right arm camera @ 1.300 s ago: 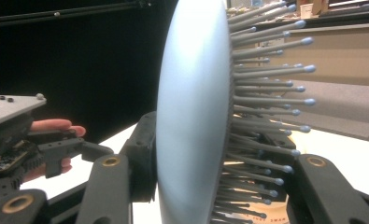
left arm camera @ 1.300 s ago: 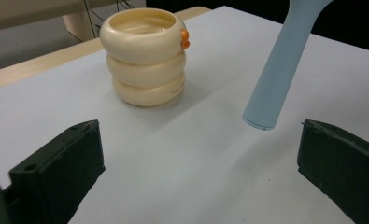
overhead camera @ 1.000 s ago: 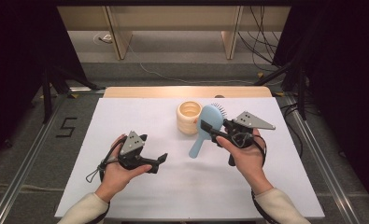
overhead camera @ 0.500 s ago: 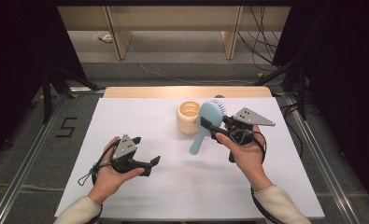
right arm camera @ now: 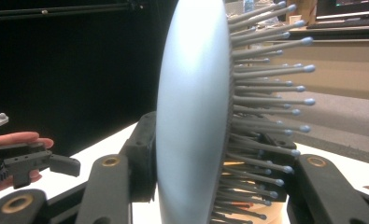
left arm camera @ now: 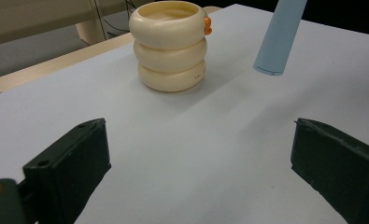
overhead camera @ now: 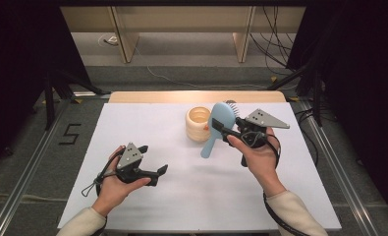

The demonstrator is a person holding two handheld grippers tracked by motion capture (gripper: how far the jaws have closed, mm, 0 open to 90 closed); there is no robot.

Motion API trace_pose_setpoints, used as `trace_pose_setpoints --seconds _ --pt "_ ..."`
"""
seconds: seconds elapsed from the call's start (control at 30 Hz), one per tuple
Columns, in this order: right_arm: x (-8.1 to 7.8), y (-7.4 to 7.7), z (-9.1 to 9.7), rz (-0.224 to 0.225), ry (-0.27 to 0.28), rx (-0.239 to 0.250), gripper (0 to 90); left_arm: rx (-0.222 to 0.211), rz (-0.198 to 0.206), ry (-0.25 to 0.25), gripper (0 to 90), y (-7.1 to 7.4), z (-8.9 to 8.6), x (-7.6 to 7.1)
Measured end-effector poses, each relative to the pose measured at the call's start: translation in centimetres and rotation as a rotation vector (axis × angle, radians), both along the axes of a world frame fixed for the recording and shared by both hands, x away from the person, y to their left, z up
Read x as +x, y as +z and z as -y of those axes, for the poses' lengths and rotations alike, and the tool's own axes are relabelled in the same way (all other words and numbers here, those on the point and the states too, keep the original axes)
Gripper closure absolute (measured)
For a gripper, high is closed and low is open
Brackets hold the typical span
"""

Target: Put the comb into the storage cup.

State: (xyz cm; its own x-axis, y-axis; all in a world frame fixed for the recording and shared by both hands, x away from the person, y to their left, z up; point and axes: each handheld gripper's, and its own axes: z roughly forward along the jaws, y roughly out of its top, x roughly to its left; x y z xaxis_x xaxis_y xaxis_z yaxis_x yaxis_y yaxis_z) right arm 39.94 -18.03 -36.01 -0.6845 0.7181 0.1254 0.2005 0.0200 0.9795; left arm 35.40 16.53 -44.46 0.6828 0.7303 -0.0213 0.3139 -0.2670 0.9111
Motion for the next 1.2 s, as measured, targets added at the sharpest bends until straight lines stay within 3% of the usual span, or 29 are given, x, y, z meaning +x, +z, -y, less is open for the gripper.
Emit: trace_pose_setpoints --seconds 1.2 --pt "1.2 1.2 0.0 0.018 -0.041 -0.029 50.8 0.001 -0.008 0.011 4.2 0.0 -0.1 0.1"
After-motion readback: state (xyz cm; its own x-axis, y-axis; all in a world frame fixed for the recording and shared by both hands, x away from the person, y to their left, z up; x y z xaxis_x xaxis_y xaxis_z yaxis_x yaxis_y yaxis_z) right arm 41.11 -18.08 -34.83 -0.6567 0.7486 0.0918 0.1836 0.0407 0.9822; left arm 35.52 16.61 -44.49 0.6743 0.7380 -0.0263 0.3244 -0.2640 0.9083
